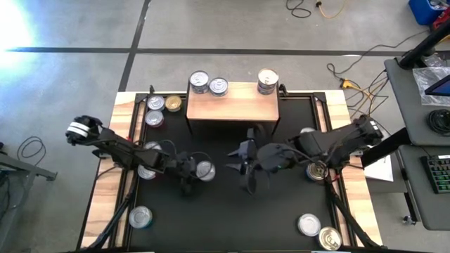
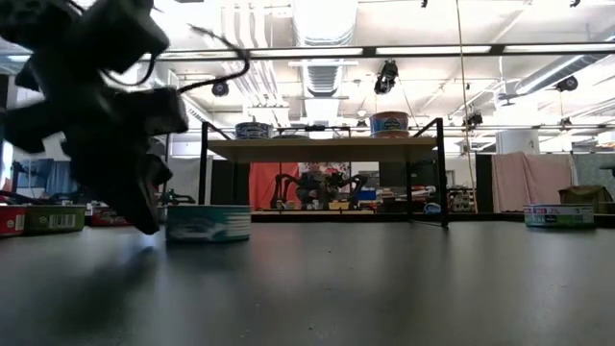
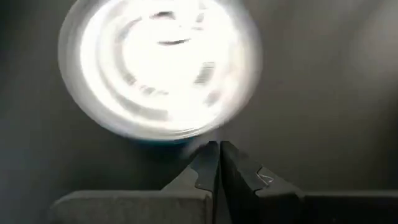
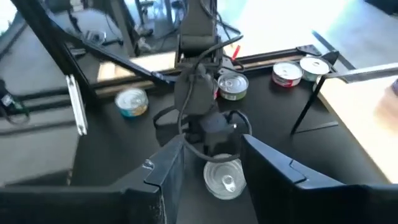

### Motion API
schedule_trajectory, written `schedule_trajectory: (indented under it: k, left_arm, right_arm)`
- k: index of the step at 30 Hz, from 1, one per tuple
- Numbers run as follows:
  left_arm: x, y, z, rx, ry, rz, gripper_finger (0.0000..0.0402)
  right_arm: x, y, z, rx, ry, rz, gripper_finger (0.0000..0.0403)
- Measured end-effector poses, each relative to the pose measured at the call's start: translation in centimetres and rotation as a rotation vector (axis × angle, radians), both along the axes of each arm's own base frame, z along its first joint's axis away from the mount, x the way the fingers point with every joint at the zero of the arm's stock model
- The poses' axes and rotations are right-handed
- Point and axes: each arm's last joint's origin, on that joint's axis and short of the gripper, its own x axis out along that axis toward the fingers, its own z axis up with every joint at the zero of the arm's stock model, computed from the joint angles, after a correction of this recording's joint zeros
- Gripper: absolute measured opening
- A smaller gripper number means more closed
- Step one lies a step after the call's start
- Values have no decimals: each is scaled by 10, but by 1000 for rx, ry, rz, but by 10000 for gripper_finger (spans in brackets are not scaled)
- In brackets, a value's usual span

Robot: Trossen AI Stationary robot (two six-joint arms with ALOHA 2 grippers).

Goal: Stack canned seafood by type on shelf
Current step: Stack the green-blue tuna can on the shelf

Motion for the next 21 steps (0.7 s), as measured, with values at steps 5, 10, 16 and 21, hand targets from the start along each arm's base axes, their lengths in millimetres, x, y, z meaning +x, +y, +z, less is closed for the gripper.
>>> schedule_trajectory:
  k: [5, 10, 16, 21]
  left_arm:
    - [34, -28, 20, -34, -116, -81, 1]
    - [41, -46, 29, 4, 36, -189, 1]
    - [13, -39, 46, 31, 133, -135, 1]
    - [-14, -19, 58, 115, 111, 22, 1]
  right_arm:
    - [2, 16, -9, 50, 17, -24, 187]
    - [13, 46, -42, 40, 125, 9, 254]
    - [21, 73, -82, -88, 222, -48, 348]
    - [28, 83, -109, -91, 292, -96, 391]
